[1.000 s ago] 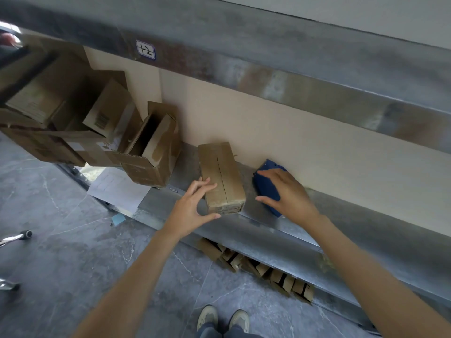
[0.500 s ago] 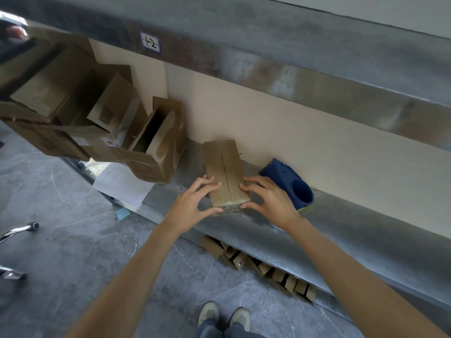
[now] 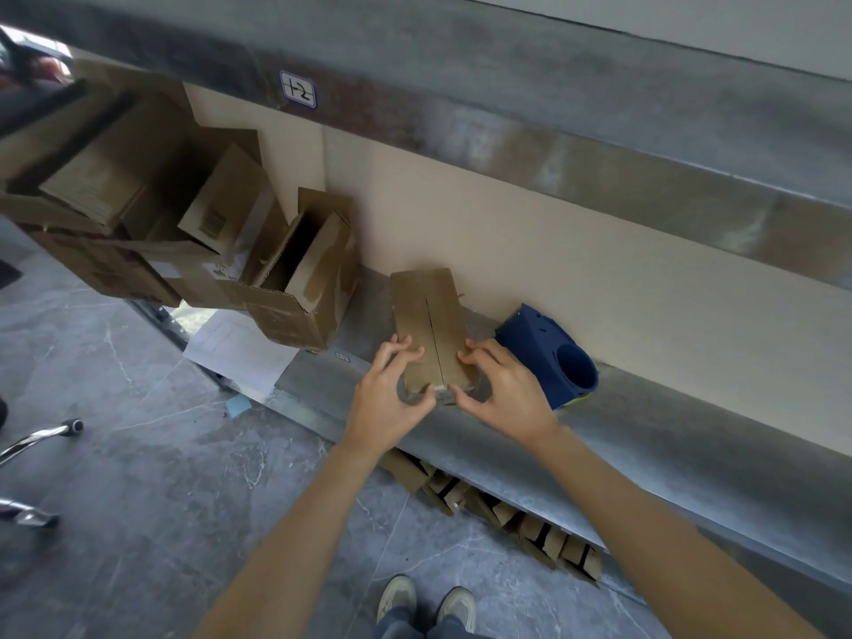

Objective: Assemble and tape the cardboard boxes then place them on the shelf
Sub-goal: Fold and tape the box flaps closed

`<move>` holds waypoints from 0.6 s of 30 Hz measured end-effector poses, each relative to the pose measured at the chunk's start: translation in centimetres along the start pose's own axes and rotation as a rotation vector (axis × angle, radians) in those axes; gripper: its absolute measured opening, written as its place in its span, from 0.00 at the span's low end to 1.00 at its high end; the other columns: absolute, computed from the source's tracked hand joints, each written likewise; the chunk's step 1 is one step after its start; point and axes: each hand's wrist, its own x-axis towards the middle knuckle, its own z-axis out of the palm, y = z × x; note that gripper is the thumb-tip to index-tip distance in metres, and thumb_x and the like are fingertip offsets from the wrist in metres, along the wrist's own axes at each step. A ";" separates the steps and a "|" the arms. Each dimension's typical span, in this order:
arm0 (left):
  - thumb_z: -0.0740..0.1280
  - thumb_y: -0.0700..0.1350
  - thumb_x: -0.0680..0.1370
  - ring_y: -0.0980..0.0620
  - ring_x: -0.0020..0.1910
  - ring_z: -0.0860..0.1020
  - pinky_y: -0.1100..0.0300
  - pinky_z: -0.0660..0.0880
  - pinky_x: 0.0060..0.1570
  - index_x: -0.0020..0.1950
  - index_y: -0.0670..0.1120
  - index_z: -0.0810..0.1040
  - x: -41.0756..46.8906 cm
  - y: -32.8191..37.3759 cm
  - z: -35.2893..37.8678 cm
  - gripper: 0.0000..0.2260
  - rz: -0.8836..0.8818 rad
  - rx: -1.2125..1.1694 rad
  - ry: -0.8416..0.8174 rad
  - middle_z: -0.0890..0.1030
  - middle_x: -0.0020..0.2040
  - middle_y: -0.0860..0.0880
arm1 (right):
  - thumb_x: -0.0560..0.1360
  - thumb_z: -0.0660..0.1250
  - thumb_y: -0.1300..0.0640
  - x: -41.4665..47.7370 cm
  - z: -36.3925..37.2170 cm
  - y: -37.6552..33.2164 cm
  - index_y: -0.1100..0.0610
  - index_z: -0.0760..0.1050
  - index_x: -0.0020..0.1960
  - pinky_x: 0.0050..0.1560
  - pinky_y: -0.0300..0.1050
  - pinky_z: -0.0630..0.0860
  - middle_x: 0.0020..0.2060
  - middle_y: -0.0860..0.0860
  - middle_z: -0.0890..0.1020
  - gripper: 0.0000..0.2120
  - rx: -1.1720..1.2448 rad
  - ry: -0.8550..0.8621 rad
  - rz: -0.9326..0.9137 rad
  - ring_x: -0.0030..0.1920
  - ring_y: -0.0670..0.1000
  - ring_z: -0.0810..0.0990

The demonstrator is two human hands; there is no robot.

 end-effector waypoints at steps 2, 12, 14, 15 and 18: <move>0.72 0.42 0.73 0.56 0.73 0.68 0.77 0.62 0.65 0.60 0.45 0.80 0.0 0.5 0.5 0.16 -0.022 -0.004 0.072 0.75 0.63 0.53 | 0.71 0.75 0.54 0.1 0.5 -0.8 0.64 0.79 0.54 0.44 0.48 0.81 0.57 0.55 0.79 0.17 0.049 0.046 0.055 0.54 0.52 0.80; 0.68 0.33 0.75 0.56 0.71 0.70 0.72 0.61 0.70 0.65 0.43 0.80 0.4 0.5 -1.1 0.19 0.004 -0.004 -0.003 0.76 0.61 0.54 | 0.76 0.68 0.69 0.7 0.4 -0.7 0.66 0.82 0.52 0.60 0.29 0.69 0.52 0.56 0.81 0.07 0.176 0.080 0.132 0.61 0.49 0.79; 0.67 0.33 0.76 0.58 0.73 0.68 0.72 0.59 0.70 0.67 0.44 0.79 0.3 0.3 -1.4 0.19 0.000 -0.025 -0.040 0.75 0.63 0.55 | 0.77 0.67 0.68 0.5 0.2 -0.4 0.65 0.82 0.55 0.61 0.27 0.67 0.54 0.55 0.81 0.08 0.196 0.063 0.120 0.62 0.47 0.77; 0.66 0.33 0.77 0.59 0.73 0.67 0.73 0.58 0.70 0.67 0.44 0.78 0.3 0.2 -1.5 0.20 -0.004 -0.031 -0.057 0.74 0.64 0.55 | 0.77 0.67 0.67 0.3 0.1 -0.2 0.64 0.81 0.56 0.62 0.26 0.66 0.55 0.55 0.80 0.09 0.211 0.048 0.110 0.63 0.46 0.76; 0.65 0.33 0.77 0.62 0.73 0.65 0.75 0.57 0.70 0.68 0.45 0.78 0.5 0.1 -1.6 0.21 -0.015 -0.020 -0.068 0.73 0.65 0.58 | 0.77 0.67 0.67 0.0 -0.3 0.4 0.63 0.80 0.60 0.64 0.26 0.64 0.57 0.55 0.80 0.12 0.218 0.008 0.060 0.64 0.45 0.74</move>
